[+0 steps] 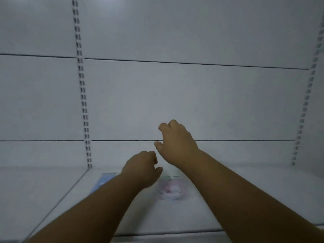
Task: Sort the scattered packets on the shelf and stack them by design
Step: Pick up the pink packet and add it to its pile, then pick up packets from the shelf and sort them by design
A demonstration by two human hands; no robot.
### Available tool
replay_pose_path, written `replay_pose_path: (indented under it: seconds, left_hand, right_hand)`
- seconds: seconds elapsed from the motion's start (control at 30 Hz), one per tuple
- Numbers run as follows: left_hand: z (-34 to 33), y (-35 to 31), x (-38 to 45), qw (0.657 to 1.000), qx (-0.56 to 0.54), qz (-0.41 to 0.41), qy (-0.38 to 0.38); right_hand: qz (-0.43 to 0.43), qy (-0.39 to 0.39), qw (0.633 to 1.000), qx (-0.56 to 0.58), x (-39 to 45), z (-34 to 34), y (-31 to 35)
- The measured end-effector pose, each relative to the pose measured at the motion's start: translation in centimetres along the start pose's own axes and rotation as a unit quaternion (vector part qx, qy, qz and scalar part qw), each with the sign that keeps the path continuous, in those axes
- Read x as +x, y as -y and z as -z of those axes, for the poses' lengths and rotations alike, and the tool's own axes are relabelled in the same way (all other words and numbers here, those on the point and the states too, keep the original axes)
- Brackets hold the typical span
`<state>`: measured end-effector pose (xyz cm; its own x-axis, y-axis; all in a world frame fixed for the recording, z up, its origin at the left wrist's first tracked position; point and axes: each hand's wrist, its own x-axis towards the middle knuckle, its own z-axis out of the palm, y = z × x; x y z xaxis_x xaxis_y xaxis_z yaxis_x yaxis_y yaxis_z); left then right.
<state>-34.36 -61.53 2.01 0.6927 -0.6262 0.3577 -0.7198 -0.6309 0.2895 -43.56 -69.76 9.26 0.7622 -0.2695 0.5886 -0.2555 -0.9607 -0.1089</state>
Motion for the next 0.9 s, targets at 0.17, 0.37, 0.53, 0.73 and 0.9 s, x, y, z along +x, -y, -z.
replay_pose_path:
  seconds: [0.17, 0.37, 0.53, 0.73, 0.9]
  left_hand:
    - [8.3, 13.4, -8.2, 0.995, 0.043, 0.078, -0.052]
    - [15.7, 29.1, -19.9, 0.979, 0.1, 0.166, -0.058]
    - [19.8, 38.6, -23.6, 0.971, 0.092, 0.212, -0.056]
    - [20.8, 47.5, -22.2, 0.963, 0.101, 0.238, -0.075]
    - [22.2, 54.7, -20.0, 0.938, 0.153, 0.288, -0.114]
  right_hand:
    - [0.083, -0.007, 0.996, 0.044, 0.2, -1.8, 15.3]
    - [0.128, 0.033, 0.987, 0.095, -1.1, -4.5, 33.9]
    - [0.144, 0.083, 0.981, 0.104, -0.7, -7.3, 44.1]
    - [0.143, 0.099, 0.981, 0.083, 3.3, -11.7, 49.8]
    - [0.149, 0.107, 0.979, 0.093, 7.4, -15.8, 54.6]
